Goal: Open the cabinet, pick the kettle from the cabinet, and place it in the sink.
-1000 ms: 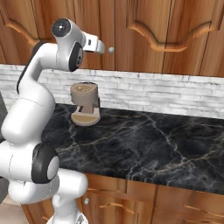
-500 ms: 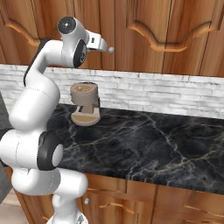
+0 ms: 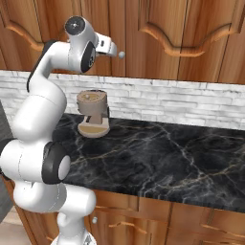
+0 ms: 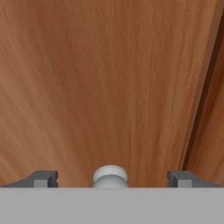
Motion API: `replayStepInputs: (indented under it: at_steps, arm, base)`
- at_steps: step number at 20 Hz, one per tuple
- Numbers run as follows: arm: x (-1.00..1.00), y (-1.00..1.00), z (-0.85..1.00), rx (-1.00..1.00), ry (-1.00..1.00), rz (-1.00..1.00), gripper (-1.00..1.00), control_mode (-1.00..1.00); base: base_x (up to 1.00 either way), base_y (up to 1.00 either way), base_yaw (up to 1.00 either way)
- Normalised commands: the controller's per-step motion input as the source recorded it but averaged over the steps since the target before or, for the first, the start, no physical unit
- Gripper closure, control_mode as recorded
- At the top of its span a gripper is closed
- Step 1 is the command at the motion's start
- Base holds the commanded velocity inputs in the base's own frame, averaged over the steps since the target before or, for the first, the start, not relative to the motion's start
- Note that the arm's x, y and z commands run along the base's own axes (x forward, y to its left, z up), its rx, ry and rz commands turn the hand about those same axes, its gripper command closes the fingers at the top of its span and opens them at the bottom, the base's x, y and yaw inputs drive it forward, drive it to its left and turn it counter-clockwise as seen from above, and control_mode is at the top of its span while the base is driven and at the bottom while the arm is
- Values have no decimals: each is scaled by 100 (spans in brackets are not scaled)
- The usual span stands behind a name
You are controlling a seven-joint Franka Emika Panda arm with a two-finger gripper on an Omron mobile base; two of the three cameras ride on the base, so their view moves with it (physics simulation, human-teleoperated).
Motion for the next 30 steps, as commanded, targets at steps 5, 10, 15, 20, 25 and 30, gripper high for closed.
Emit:
replayStepInputs:
  at_steps: [5, 10, 15, 20, 25, 30]
  arm:
    - [0, 6, -6, 2, -1, 0, -100, -100]
    - [2, 8, -5, 0, -1, 0, -100, -100]
    - [6, 8, -6, 0, 0, 0, -100, -100]
    - [11, 6, -3, 0, 0, 0, 100, -100]
    - [10, 10, -5, 0, 0, 0, 100, -100]
    - [0, 12, -11, 5, 0, -3, 100, -100]
  base:
    - [0, 0, 0]
    - [0, 0, 0]
    - [0, 0, 0]
    - [0, 0, 0]
    - [0, 0, 0]
    - [0, 0, 0]
